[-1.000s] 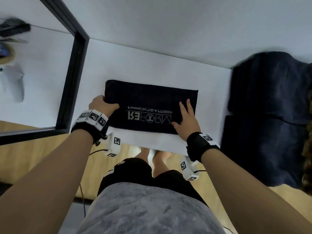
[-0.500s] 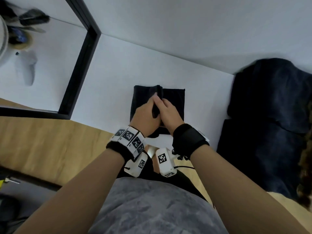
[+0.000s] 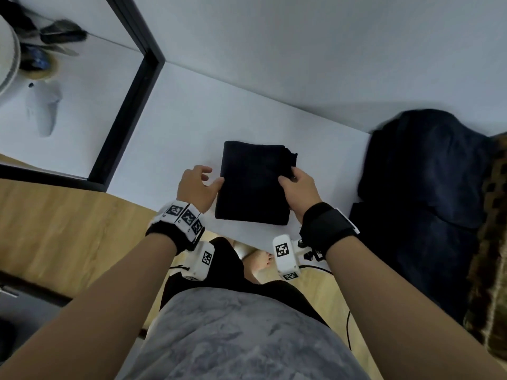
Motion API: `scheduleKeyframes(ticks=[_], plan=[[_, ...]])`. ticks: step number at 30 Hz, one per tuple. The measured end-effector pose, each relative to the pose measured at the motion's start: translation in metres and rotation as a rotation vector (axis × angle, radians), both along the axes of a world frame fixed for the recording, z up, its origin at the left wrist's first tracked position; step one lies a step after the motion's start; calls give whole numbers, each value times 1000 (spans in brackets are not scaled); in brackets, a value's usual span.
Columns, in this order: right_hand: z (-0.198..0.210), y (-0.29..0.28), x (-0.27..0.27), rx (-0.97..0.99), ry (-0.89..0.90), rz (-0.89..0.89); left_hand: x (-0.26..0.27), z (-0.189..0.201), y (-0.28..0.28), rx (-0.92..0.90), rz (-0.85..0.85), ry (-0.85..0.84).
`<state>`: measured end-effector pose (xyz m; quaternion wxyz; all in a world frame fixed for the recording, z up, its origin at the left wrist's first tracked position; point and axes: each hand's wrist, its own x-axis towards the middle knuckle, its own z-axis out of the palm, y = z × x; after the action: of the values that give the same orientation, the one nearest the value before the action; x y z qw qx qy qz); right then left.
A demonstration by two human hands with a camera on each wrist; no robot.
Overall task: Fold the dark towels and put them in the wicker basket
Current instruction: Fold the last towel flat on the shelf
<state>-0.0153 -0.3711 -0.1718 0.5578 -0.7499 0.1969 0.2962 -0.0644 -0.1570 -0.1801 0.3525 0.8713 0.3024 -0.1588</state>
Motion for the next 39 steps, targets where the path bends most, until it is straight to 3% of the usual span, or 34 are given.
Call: scheduleKeyframes(ticks=[7, 13, 18, 25, 31, 39], plan=[[-18, -18, 3, -119, 55, -5, 15, -15, -19, -170, -8, 133], [-25, -25, 4, -345, 43, -4, 25, -20, -29, -106, -37, 161], [-27, -14, 1, -272, 80, 35, 28, -21, -27, -117, -53, 211], [-25, 0, -8, -63, 207, -90, 30, -13, -25, -388, -32, 281], [25, -33, -24, -160, 79, -248, 51, 21, -48, -552, -173, 286], [125, -117, -69, -376, -224, -565, 66, 92, -139, -859, -419, 199]])
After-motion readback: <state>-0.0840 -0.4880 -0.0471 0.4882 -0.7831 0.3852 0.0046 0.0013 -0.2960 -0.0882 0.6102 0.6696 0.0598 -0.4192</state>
